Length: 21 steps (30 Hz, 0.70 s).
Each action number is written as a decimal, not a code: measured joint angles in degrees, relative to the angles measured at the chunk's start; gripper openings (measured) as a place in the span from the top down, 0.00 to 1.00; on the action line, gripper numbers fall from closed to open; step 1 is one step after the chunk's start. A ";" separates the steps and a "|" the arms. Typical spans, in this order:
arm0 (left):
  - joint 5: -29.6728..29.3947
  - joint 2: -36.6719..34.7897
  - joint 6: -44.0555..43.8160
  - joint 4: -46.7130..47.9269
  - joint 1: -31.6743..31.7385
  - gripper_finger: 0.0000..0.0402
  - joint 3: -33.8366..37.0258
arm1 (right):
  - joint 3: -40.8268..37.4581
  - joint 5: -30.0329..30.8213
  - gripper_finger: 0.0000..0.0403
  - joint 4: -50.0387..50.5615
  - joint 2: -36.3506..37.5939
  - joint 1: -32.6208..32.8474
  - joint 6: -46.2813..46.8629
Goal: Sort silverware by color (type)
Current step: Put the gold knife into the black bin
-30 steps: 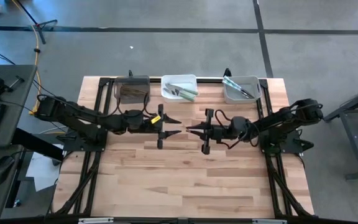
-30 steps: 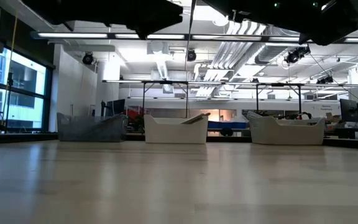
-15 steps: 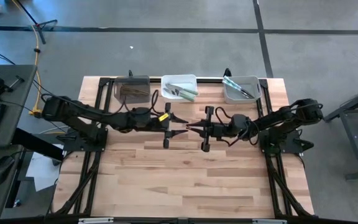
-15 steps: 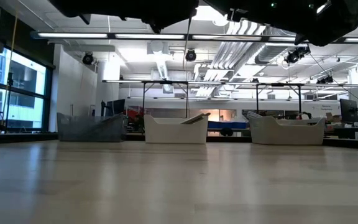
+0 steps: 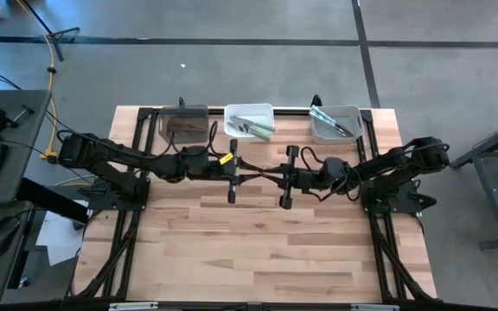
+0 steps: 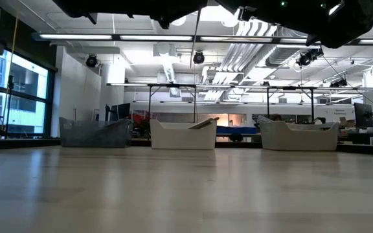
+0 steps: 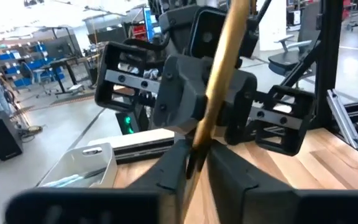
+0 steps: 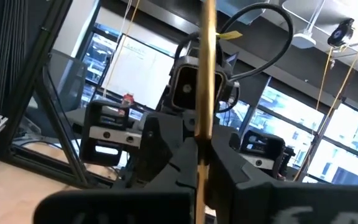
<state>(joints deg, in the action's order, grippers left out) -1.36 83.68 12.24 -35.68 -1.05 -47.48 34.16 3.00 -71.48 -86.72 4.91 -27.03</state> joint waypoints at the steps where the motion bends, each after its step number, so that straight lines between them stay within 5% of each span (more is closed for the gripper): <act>1: 0.33 0.00 0.26 -0.25 0.15 0.90 -0.01 | 0.01 0.03 1.00 -0.18 0.00 -0.06 0.07; 7: 0.89 -0.43 5.40 12.48 1.12 0.97 -4.63 | -0.06 0.83 0.99 0.82 0.00 -0.84 2.68; 17: -7.89 -5.01 15.29 56.79 4.16 0.97 -12.46 | -0.01 18.24 0.79 5.42 0.09 -0.39 3.60; 21: -12.83 -7.06 22.39 72.42 7.27 0.97 -13.38 | -0.10 19.77 0.78 7.10 0.07 -0.26 2.69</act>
<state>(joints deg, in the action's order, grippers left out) -14.19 76.62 34.63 36.74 6.22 -60.86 34.06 22.76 -64.38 -86.65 4.64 -24.34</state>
